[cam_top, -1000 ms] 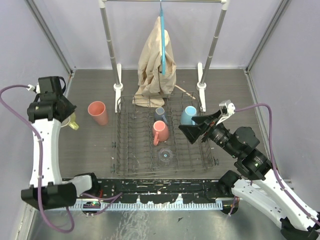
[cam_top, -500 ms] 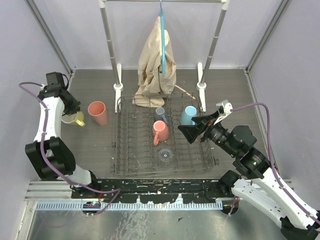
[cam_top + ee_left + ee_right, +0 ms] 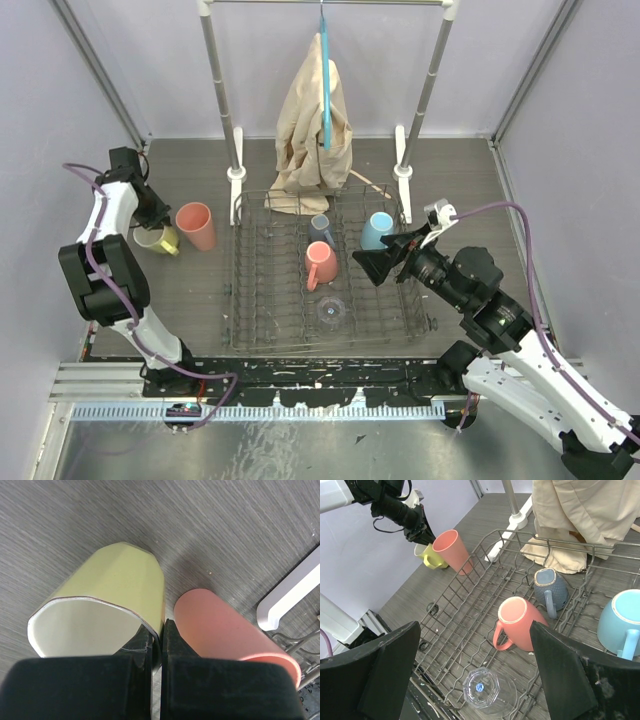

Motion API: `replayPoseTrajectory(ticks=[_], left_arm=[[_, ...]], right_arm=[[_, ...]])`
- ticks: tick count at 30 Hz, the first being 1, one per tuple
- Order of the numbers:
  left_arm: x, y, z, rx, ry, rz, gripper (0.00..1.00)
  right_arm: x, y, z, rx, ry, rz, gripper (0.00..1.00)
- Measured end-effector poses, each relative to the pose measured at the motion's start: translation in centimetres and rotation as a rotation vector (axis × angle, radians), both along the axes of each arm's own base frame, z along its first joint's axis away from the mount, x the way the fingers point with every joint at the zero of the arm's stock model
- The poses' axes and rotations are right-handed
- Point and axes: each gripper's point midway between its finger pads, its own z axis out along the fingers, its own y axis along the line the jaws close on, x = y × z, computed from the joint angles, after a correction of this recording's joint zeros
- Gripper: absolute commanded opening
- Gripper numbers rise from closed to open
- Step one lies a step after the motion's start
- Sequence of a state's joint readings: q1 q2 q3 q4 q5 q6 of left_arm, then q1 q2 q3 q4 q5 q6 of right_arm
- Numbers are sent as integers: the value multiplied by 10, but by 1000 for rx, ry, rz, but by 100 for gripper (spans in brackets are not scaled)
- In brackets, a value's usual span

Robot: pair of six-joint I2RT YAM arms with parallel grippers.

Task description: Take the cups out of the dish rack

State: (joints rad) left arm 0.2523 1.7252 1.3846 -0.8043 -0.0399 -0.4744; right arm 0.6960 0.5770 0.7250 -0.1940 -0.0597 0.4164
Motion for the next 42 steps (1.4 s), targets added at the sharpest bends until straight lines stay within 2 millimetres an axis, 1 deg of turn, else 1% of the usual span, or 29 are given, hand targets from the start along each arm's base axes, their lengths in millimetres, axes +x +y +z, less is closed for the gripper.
replayPoseTrajectory(ticks=[4,5,6,8,10,11,13,15,17,19,21,24,26,27,30,32,34,35,38,39,40,42], left_arm=[[8,1,0,-3,-4,-4,0],[10,2,0,-2,-5,-4,4],[11,2,0,-2,-5,-4,10],[13,3,0,-2,-6,-4,19],[15,3,-1,-2,-7,-6,32],[16,3,-1,-2,-7,-6,35],[17,3,0,-4,-10,-9,35],[19,2,3,-9,-19,-13,40],[22,1,7,-13,-32,-15,43],[26,1,12,-15,-48,-15,46],[29,1,16,-16,-60,-16,52],[33,2,23,-13,-76,-13,55],[35,3,30,-11,-93,-10,58],[35,3,35,-11,-102,-7,59],[34,0,55,-16,-150,15,58],[31,-5,75,-24,-202,28,59],[27,-15,102,-28,-283,30,60],[24,-23,117,-32,-330,22,60],[7,-61,161,-57,-476,-46,60],[0,-73,171,-69,-511,-72,61],[-10,-88,183,-89,-557,-108,61],[-26,-107,193,-118,-605,-156,61]], right_arm=[[1,1,-2,-5,6,0,97],[1,1,-2,-5,6,0,97],[1,1,-2,-6,7,0,97],[1,1,-3,-7,9,-2,97],[2,1,-4,-10,12,-3,97],[2,1,-4,-10,12,-4,97],[2,1,-4,-10,12,-4,97],[2,1,-4,-10,12,-4,97],[2,1,-4,-10,12,-4,97],[2,1,-4,-10,11,-4,97],[2,1,-4,-10,12,-4,96],[2,1,-4,-10,11,-4,97],[2,1,-4,-10,12,-5,97],[3,1,-4,-10,11,-6,97],[3,0,-4,-11,12,-12,97],[5,-1,-5,-14,14,-23,97],[8,-2,-9,-24,23,-40,97],[11,-3,-12,-35,35,-51,97],[21,-3,-26,-81,80,-89,97],[24,-3,-29,-96,92,-99,97],[29,-3,-35,-122,117,-118,97],[38,-3,-43,-158,146,-147,97]])
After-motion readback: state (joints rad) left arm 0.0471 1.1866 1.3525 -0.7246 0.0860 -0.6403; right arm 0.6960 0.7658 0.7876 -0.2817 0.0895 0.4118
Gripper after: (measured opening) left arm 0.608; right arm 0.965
